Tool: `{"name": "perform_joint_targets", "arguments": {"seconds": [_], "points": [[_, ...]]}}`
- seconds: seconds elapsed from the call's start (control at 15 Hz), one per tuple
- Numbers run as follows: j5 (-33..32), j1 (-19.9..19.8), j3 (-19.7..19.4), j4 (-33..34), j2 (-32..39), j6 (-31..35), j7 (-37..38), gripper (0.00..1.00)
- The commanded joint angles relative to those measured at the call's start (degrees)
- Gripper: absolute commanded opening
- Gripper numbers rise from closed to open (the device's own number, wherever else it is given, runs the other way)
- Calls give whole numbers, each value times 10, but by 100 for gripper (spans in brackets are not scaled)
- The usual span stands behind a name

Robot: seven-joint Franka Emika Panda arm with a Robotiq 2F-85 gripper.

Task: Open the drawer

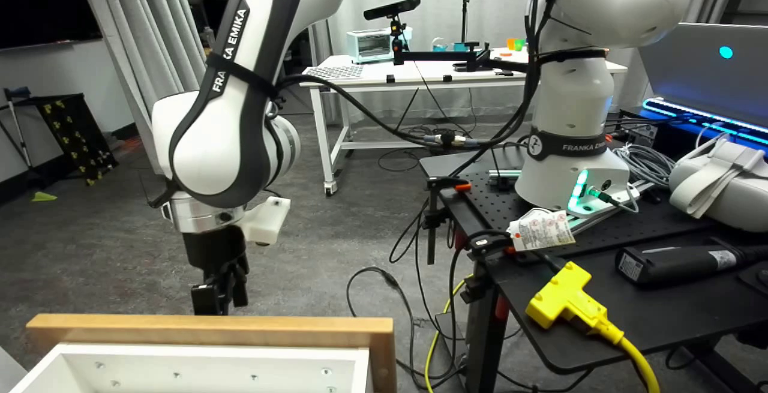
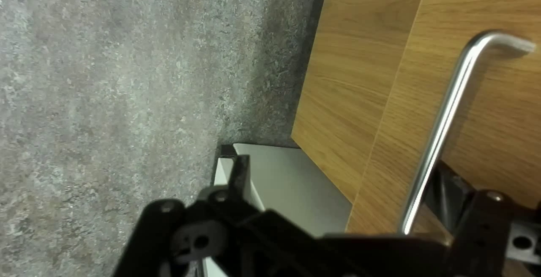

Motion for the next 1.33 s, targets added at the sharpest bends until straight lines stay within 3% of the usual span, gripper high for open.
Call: {"name": "perform_joint_targets", "arguments": {"seconds": [0.0,0.53,1.0,1.07,1.13,1.27], "points": [[-19,-3,-16,-95,-90,23,22,100],[-14,-33,36,-179,-163,106,20,100],[60,-58,135,-228,-309,75,-32,100],[79,-59,143,-231,-321,67,-49,95],[70,-40,126,-209,-298,66,-50,74],[84,-31,127,-196,-289,50,-72,68]]}}
